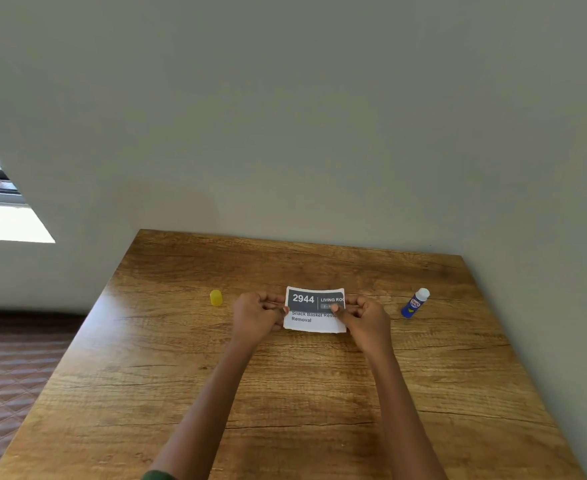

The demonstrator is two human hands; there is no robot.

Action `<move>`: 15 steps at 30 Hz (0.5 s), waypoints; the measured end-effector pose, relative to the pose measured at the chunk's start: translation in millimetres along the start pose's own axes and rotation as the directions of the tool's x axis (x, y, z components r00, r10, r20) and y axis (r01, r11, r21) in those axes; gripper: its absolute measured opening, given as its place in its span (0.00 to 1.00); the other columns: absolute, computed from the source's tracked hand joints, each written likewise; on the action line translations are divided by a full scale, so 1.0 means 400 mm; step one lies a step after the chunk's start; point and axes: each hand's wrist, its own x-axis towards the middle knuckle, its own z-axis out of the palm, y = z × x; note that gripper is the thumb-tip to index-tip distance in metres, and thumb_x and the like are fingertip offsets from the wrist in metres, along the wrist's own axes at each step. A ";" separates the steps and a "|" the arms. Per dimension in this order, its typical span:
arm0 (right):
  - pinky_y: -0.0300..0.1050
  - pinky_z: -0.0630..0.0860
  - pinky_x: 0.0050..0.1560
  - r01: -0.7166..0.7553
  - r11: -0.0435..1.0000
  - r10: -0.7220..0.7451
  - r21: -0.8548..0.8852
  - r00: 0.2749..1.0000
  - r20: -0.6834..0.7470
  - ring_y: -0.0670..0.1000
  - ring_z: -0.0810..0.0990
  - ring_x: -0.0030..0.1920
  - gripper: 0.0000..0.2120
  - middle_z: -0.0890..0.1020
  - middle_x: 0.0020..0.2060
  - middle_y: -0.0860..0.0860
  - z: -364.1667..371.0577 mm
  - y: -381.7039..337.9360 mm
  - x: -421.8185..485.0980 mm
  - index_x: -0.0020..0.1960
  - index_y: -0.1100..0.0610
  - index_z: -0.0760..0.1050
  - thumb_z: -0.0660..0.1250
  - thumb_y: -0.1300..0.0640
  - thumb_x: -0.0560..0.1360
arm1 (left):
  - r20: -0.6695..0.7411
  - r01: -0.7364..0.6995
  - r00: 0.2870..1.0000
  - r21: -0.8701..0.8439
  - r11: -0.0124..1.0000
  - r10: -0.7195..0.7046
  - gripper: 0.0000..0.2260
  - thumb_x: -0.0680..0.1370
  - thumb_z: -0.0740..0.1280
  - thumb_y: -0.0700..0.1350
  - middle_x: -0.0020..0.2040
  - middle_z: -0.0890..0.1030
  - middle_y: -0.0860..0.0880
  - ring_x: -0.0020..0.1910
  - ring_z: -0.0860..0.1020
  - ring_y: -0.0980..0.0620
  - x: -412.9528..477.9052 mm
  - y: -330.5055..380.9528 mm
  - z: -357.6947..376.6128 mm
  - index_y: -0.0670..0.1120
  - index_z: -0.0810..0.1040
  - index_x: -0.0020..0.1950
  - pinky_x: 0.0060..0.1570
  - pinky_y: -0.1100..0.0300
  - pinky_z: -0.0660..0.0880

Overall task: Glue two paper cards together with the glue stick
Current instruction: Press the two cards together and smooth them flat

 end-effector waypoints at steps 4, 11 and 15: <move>0.31 0.76 0.28 -0.047 0.998 0.046 0.031 0.999 0.024 0.45 0.82 0.38 0.12 0.84 0.39 0.54 -0.001 0.009 -0.003 0.53 0.60 0.77 0.72 0.62 0.71 | -0.039 0.008 0.999 0.017 1.000 -0.007 0.05 0.71 0.72 0.35 0.39 0.84 0.42 0.37 0.84 0.48 0.004 -0.011 -0.001 0.41 0.80 0.45 0.34 0.57 0.82; 0.50 0.82 0.42 -0.026 0.997 0.026 -0.076 1.000 0.004 0.46 0.83 0.38 0.09 0.83 0.34 0.49 0.004 0.014 -0.004 0.46 0.54 0.77 0.73 0.63 0.69 | -0.058 -0.011 0.998 0.109 0.994 0.018 0.04 0.70 0.73 0.36 0.33 0.82 0.48 0.24 0.79 0.60 0.009 -0.010 0.003 0.42 0.80 0.42 0.25 0.66 0.77; 0.49 0.82 0.41 0.014 0.993 -0.015 -0.117 1.000 -0.001 0.47 0.82 0.38 0.09 0.82 0.34 0.48 0.009 0.012 -0.005 0.44 0.53 0.77 0.74 0.63 0.68 | -0.062 -0.042 0.997 0.201 0.979 0.055 0.07 0.68 0.75 0.37 0.33 0.83 0.46 0.28 0.82 0.55 0.011 -0.020 0.000 0.46 0.79 0.38 0.32 0.58 0.81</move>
